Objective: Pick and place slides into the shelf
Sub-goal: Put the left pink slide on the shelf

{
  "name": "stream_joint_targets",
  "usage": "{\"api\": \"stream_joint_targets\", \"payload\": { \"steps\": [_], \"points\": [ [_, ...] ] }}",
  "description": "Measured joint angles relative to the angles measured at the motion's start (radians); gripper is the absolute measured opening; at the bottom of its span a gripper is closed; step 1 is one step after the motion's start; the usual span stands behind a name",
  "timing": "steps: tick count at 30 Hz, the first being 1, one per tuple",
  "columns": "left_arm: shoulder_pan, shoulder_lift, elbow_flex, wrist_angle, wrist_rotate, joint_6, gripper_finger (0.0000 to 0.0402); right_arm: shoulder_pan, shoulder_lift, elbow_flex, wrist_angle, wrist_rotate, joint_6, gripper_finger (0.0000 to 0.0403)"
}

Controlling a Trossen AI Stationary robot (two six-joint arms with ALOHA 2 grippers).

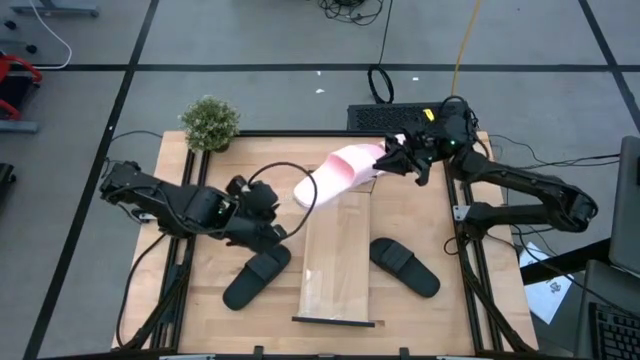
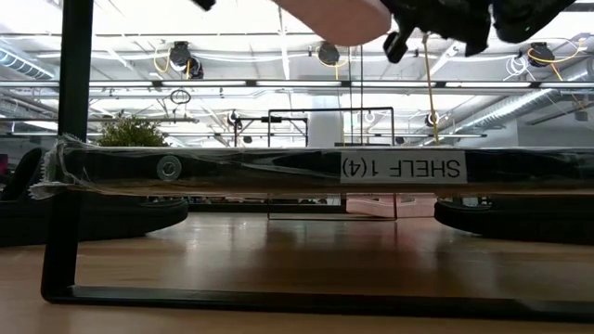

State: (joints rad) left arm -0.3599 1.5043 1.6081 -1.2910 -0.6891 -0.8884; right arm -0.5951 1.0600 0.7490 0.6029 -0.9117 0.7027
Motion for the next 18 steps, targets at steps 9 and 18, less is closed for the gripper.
{"api": "stream_joint_targets", "payload": {
  "steps": [9,18],
  "points": [
    [-0.029,0.0,0.0,-0.136,-0.103,-0.036,0.0063,0.086,-0.224,0.0,-0.487,0.383,-0.108,0.0],
    [-0.029,0.0,0.0,-0.257,-0.125,-0.06,0.0063,0.444,-0.385,0.0,-0.717,0.999,-0.111,0.0]
  ]
}}
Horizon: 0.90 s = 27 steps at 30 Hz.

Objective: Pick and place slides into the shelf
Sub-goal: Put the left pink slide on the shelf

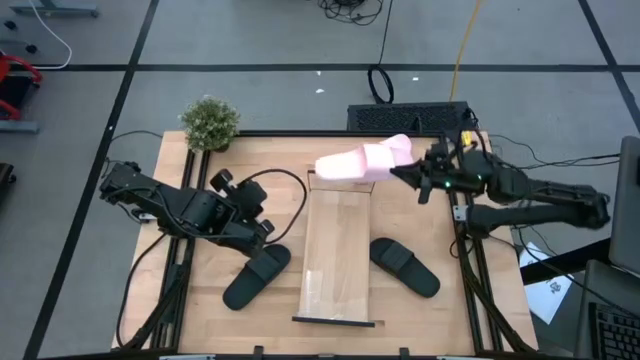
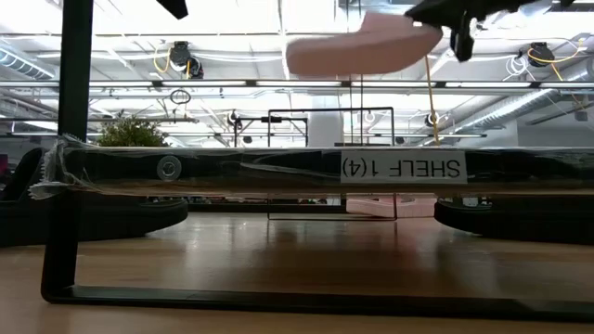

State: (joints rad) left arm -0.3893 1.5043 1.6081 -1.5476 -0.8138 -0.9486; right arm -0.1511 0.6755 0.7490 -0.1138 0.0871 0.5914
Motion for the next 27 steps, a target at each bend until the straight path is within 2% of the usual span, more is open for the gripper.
{"api": "stream_joint_targets", "payload": {
  "steps": [7,13,17,23,27],
  "points": [
    [0.008,0.0,0.0,-0.024,-0.002,0.004,0.0063,0.332,0.103,0.0,0.011,0.364,0.076,0.0],
    [0.008,-0.002,0.0,-0.024,-0.028,0.011,0.0063,0.477,0.259,0.0,0.043,0.679,0.086,0.0],
    [0.009,-0.002,0.0,-0.024,-0.036,0.023,0.0063,0.522,0.359,0.0,0.086,0.751,0.134,0.0],
    [0.009,-0.002,0.0,-0.024,-0.046,0.037,0.0063,0.534,0.492,0.0,0.218,0.75,0.151,0.0],
    [0.009,-0.002,0.0,-0.024,-0.046,0.03,0.0063,0.541,0.544,0.0,0.238,0.749,0.188,0.0]
  ]
}}
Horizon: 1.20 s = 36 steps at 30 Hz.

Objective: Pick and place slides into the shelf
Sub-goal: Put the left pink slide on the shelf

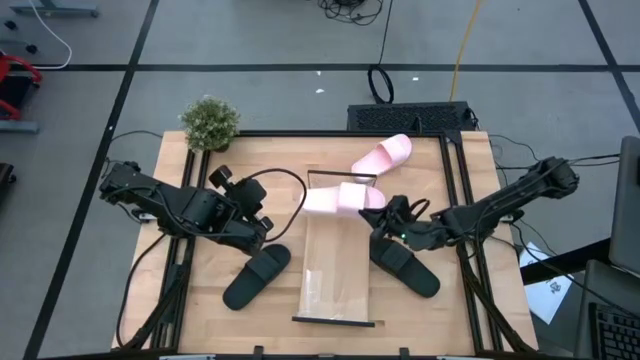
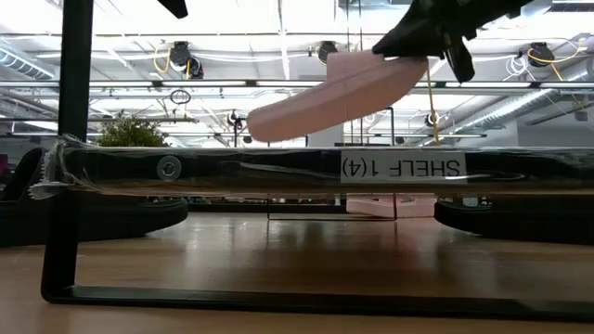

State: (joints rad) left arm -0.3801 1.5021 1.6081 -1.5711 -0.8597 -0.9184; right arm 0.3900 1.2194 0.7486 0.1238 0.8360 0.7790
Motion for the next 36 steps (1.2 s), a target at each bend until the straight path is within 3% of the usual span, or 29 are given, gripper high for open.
{"api": "stream_joint_targets", "payload": {
  "steps": [25,36],
  "points": [
    [0.0,0.0,0.0,0.0,-0.001,0.025,0.0062,0.005,0.3,-0.004,0.011,0.036,0.146,0.0],
    [0.0,-0.001,0.0,0.0,0.004,0.025,0.0063,0.01,0.272,-0.106,0.006,0.059,0.257,0.0]
  ]
}}
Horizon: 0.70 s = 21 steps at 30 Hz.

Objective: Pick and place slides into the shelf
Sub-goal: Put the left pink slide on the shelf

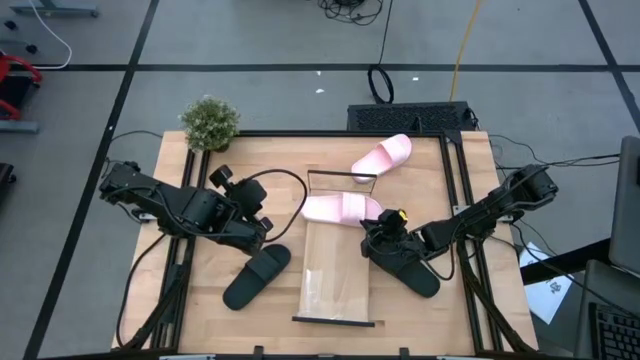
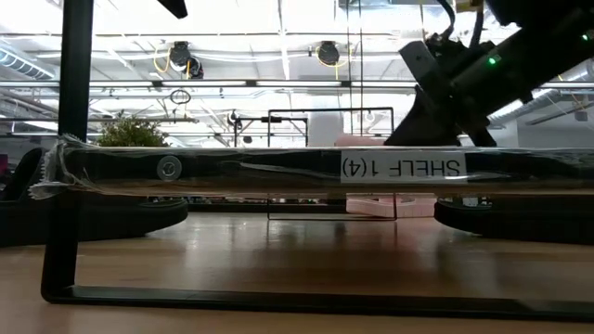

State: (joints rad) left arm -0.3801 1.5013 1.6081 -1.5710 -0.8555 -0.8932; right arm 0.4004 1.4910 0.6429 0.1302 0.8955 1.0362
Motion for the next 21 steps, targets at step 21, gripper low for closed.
{"api": "stream_joint_targets", "payload": {
  "steps": [21],
  "points": [
    [0.0,0.0,0.0,0.0,0.009,-0.037,0.0062,-0.06,0.0,0.0,-0.014,-0.004,-0.151,0.0]
  ]
}}
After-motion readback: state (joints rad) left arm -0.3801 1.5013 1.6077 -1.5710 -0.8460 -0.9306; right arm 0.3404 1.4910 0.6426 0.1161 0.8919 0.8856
